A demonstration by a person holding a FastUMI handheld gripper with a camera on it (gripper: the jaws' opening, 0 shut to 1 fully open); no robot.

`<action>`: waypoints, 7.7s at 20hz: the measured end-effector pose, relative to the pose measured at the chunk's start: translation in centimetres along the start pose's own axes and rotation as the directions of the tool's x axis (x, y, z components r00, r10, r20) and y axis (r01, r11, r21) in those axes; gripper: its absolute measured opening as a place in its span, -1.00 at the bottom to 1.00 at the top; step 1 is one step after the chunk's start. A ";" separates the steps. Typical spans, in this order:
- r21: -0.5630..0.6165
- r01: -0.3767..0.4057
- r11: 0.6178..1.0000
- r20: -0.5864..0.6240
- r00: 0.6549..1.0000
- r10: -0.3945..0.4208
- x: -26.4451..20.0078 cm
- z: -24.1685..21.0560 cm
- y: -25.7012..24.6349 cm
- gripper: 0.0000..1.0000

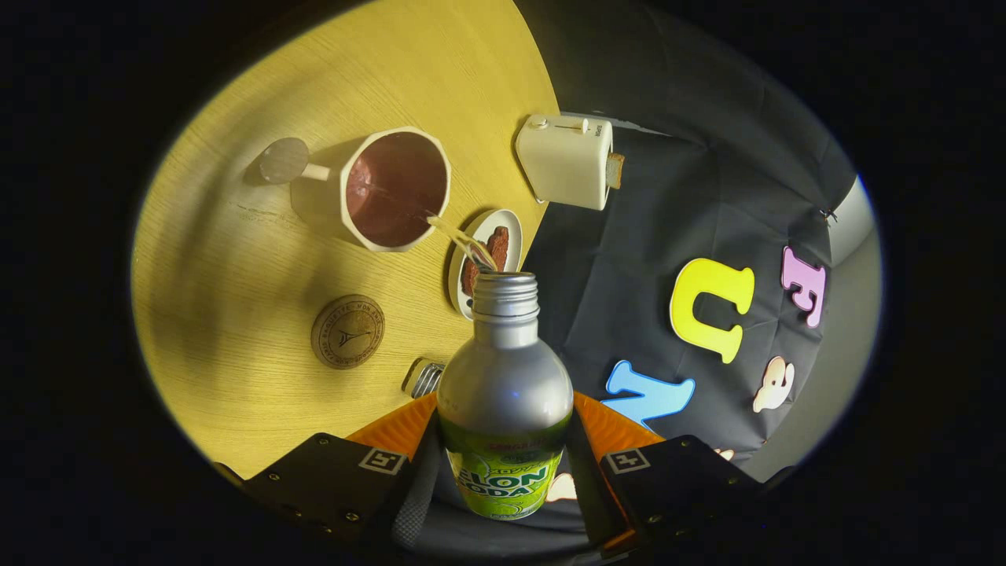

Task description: Take the bottle from table, then pour the juice into the cup, finally place the bottle on the coaster

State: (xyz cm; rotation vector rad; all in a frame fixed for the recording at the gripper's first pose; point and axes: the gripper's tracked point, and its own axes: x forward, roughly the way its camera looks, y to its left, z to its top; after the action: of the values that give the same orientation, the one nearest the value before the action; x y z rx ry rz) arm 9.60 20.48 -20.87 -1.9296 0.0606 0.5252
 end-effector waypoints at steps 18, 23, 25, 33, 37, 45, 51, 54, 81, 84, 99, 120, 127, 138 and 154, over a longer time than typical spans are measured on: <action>-0.087 0.027 0.996 0.004 1.000 -0.026 -0.1 -0.3 -1.4 0.53; -0.123 0.032 0.992 0.004 0.999 -0.032 0.0 -0.4 -1.7 0.54; -0.136 0.037 0.990 0.007 0.999 -0.036 0.1 -0.4 -1.8 0.53; -0.206 0.017 0.978 0.009 1.000 -0.016 0.6 -0.3 -1.5 0.53; -0.229 0.013 0.973 0.008 1.000 -0.011 1.0 0.0 -1.5 0.54; -0.269 -0.002 0.963 0.007 1.000 0.004 1.4 0.7 -1.1 0.53; -0.289 -0.012 0.957 0.016 1.000 0.017 1.7 1.6 -0.8 0.53; -0.295 -0.018 0.955 0.016 1.000 0.024 1.8 1.9 -0.6 0.53; -0.182 -0.117 0.976 0.057 0.990 0.129 1.4 5.1 2.3 0.53; -0.162 -0.121 0.979 0.065 0.989 0.133 1.3 5.3 2.3 0.53; 0.098 -0.114 0.989 0.125 0.987 0.101 0.9 5.7 2.4 0.54; 0.668 -0.105 0.736 0.289 0.949 -0.126 -3.2 4.9 -0.8 0.53; 0.866 -0.161 0.473 0.273 0.945 -0.179 -4.5 2.5 -1.8 0.53; 0.965 -0.204 -0.164 0.149 0.942 -0.300 -6.8 -3.6 -5.0 0.53; 0.946 -0.167 -0.278 0.079 0.951 -0.300 -5.5 -7.3 -5.1 0.52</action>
State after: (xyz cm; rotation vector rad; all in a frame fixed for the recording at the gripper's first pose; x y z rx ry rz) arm 8.53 15.04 -12.00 -0.0233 0.1325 0.3955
